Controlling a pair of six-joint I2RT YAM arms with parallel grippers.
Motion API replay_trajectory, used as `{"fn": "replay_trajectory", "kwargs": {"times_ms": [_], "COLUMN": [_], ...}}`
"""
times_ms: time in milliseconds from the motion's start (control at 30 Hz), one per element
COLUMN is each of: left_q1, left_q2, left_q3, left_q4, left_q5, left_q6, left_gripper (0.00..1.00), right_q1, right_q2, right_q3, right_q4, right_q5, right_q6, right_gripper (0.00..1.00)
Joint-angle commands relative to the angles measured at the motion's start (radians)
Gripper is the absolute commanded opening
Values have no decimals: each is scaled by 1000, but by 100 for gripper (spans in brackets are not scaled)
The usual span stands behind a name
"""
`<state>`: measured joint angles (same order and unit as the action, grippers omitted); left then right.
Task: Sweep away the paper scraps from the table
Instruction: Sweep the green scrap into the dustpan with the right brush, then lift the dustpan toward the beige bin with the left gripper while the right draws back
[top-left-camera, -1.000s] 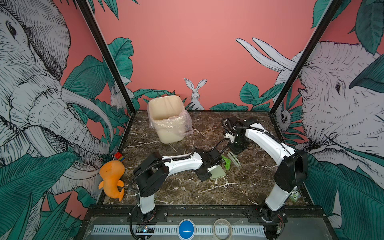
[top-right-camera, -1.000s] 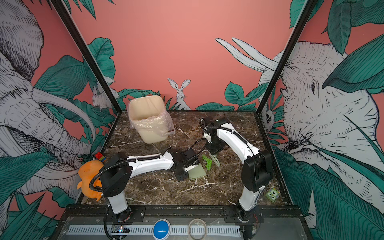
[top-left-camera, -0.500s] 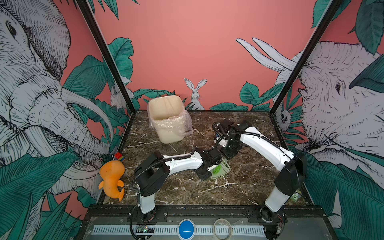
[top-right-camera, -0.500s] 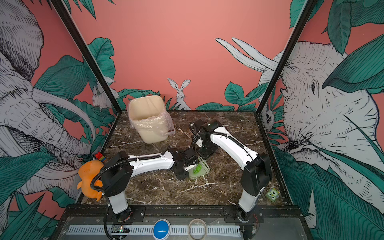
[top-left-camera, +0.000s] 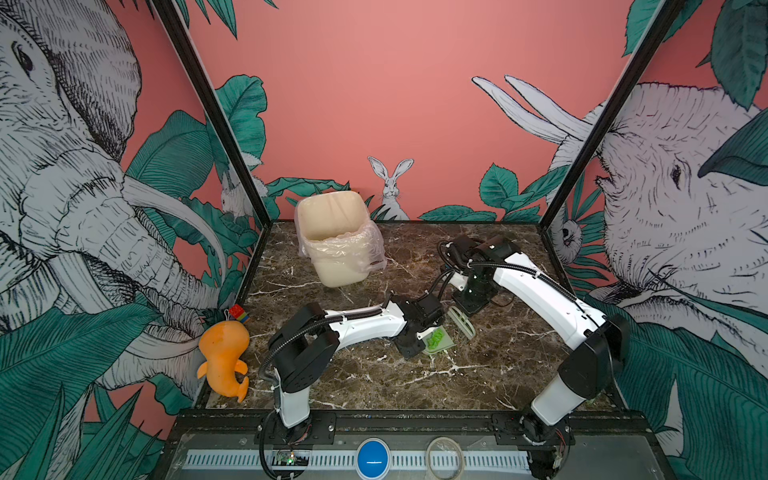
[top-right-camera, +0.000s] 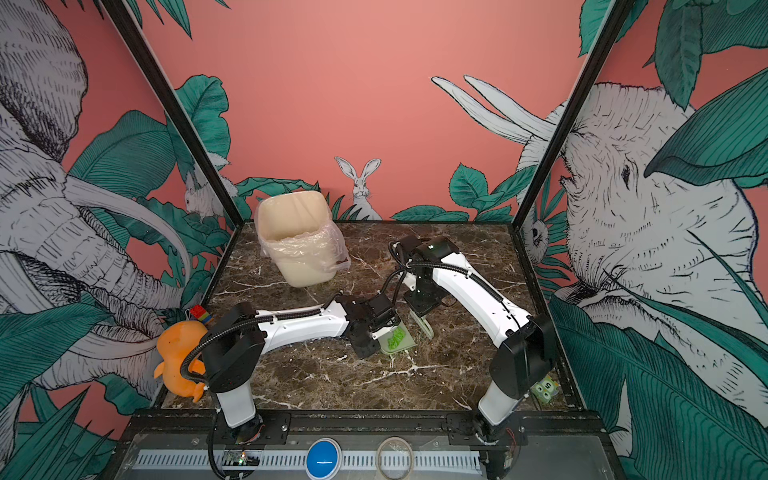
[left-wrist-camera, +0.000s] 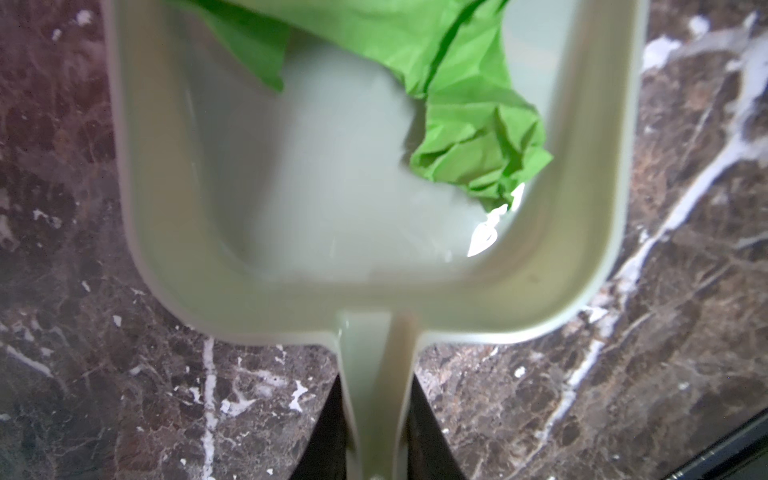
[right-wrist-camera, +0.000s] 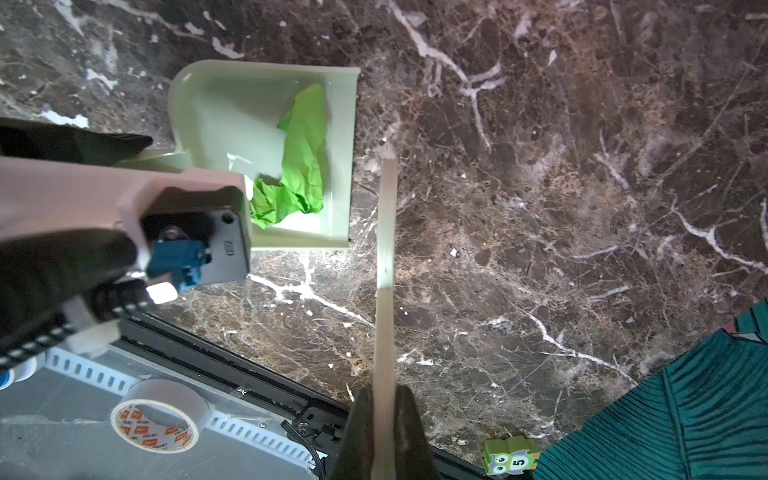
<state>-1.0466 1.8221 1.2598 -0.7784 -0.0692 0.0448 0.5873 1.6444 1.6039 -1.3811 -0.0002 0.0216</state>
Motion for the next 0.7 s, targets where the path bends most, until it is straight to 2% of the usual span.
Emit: {"fn": "replay_trajectory", "kwargs": {"times_ms": [0, 333, 667], "left_q1": [0, 36, 134], "left_q2": [-57, -240, -410], "left_q3": [-11, -40, 27], "left_q4": [5, 11, -142], "left_q5": [-12, -13, -33], "left_q6": [-7, -45, -68], "left_gripper": [12, 12, 12], "right_q1": [-35, -157, -190], "right_q2": [-80, -212, -250], "right_q3": [-21, -125, -185], "right_q4": [-16, 37, 72], "right_q5": [20, -28, -70], "right_q6": [-17, -25, -33], "right_gripper": [0, 0, 0]}}
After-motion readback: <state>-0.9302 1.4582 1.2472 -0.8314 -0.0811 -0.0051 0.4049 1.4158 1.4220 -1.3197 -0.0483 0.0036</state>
